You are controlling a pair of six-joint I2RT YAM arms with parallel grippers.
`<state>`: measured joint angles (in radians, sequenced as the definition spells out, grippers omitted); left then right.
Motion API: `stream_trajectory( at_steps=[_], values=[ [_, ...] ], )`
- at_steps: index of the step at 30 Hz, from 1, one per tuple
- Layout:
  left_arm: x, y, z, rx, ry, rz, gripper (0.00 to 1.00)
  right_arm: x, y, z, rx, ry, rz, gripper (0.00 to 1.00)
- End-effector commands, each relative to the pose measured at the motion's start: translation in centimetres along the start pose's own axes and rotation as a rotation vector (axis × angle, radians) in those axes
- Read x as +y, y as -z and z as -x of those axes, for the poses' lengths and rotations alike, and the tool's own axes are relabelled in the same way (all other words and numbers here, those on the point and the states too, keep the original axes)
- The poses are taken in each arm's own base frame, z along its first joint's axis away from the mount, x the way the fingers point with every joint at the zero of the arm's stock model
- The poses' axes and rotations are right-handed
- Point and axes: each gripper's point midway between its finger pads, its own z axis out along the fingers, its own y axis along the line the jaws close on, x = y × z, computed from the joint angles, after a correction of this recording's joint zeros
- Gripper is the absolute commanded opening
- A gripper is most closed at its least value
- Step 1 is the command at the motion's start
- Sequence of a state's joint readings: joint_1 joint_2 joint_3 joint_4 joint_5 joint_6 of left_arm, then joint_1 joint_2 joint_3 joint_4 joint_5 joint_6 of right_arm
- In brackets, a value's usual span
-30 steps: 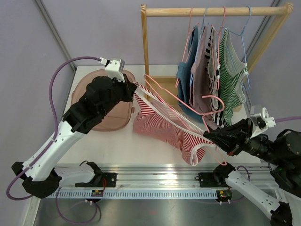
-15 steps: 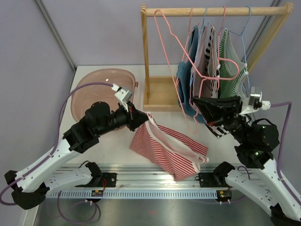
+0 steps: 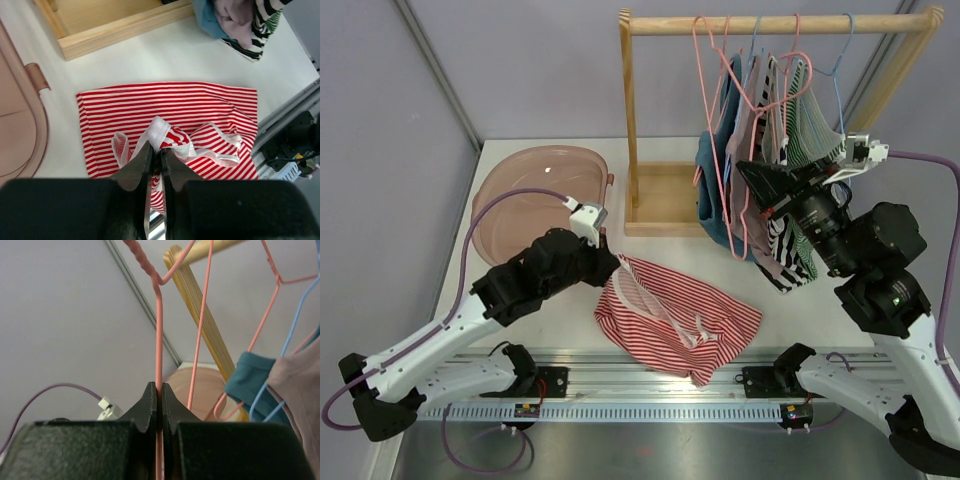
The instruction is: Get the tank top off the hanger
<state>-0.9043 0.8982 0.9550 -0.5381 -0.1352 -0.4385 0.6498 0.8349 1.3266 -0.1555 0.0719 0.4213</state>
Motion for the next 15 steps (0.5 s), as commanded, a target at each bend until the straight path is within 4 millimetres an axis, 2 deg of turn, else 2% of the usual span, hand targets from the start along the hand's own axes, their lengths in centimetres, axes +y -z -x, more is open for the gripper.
stream_trajectory(
  at_steps=[1,2,5,6,7,8,9,10,11,12,13,14,15],
  values=[
    [0.7,1.6,2.5,-0.084,0.009,0.058,0.15,-2.1,1.3,-3.7,0.178,-0.031,-0.118,0.00],
    [0.9,1.8,2.6,-0.088,0.010,0.064,0.17,-2.2,1.4,-4.0,0.195,-0.045,-0.125,0.00],
    [1.6,2.7,2.9,-0.098,0.002,0.099,0.35,-2.1,2.1,-5.3,0.262,-0.068,-0.126,0.00],
    [1.6,3.0,3.2,-0.107,0.001,0.102,0.56,-2.0,2.3,-5.8,0.288,-0.071,-0.123,0.00],
    [1.9,3.3,3.2,-0.106,0.000,0.114,0.67,-2.1,2.2,-5.8,0.293,-0.071,-0.133,0.00],
    [1.9,3.5,3.4,-0.111,0.000,0.119,0.73,-2.6,1.6,-6.5,0.317,-0.061,-0.158,0.00],
    [2.0,3.7,3.5,-0.114,-0.002,0.119,0.78,-2.9,1.3,-5.8,0.311,-0.049,-0.186,0.00],
    [1.8,4.1,3.9,-0.124,0.000,0.114,0.99,-3.0,0.7,-5.8,0.320,-0.041,-0.202,0.00],
    [1.9,4.3,3.9,-0.124,-0.001,0.118,0.99,-3.6,-0.6,-6.7,0.354,-0.022,-0.222,0.00],
    [1.8,4.5,4.1,-0.127,0.000,0.115,0.99,-3.1,-1.2,-5.4,0.337,-0.016,-0.225,0.00],
    [1.8,4.7,4.2,-0.128,0.001,0.113,0.99,-3.2,-1.9,-5.2,0.336,-0.010,-0.238,0.00],
    [1.8,4.9,4.3,-0.131,0.002,0.113,0.99,-3.8,-3.3,-6.0,0.358,0.006,-0.259,0.00],
    [1.8,5.1,4.3,-0.132,0.002,0.114,0.99,-3.4,-4.1,-4.5,0.321,0.015,-0.266,0.00]
  ],
)
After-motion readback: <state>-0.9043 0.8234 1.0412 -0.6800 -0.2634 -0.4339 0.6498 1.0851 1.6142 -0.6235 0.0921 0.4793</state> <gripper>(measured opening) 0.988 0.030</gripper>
